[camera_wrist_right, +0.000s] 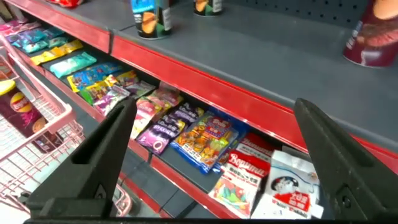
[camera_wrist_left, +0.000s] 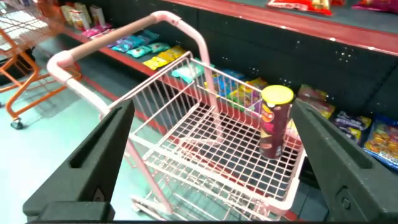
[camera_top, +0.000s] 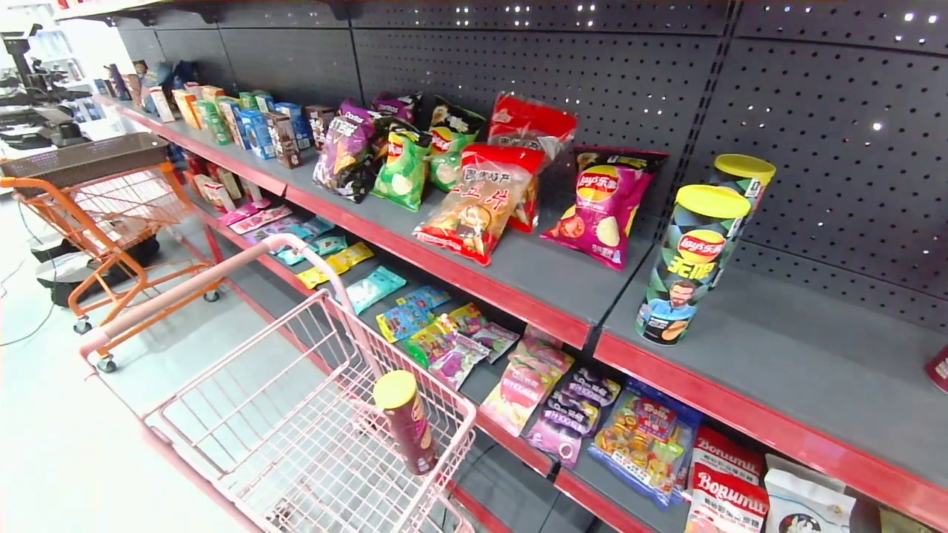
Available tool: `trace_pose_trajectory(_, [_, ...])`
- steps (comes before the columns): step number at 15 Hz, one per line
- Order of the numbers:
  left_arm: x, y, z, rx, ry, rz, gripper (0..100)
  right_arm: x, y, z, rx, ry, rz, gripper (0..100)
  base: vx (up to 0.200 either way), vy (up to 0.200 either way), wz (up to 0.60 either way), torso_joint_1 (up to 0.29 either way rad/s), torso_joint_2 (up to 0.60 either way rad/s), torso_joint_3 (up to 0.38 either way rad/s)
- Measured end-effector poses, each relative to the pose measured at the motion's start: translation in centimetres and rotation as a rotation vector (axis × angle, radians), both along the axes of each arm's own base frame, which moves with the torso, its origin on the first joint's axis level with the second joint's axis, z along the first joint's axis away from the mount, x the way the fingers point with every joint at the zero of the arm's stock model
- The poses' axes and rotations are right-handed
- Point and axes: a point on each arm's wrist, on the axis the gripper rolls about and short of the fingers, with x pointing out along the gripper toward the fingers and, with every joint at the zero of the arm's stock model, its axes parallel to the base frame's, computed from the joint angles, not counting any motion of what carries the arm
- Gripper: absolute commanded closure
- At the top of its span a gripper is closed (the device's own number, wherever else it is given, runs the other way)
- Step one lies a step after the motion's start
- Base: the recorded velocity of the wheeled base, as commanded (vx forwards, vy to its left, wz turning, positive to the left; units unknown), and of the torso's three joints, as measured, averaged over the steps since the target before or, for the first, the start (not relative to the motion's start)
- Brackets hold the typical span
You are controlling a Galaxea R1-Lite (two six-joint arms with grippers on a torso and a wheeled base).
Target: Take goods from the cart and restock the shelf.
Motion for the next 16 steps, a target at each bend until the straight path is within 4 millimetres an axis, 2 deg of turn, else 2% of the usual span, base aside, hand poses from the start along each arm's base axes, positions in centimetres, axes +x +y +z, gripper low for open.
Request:
trace_pose_trajectory(6, [0.0,0.0,0.0,0.0,0.0,0.0,0,0.0,0.01,0.0,0.0,0.0,0.004,0,0.0,0.0,0.0,0.0,0.0,0.0])
trace_pose_trajectory(16, [0.0,0.0,0.0,0.0,0.0,0.0,0,0.0,0.01,0.0,0.0,0.0,0.004,0,0.0,0.0,0.0,-0.141,0.35,0.202])
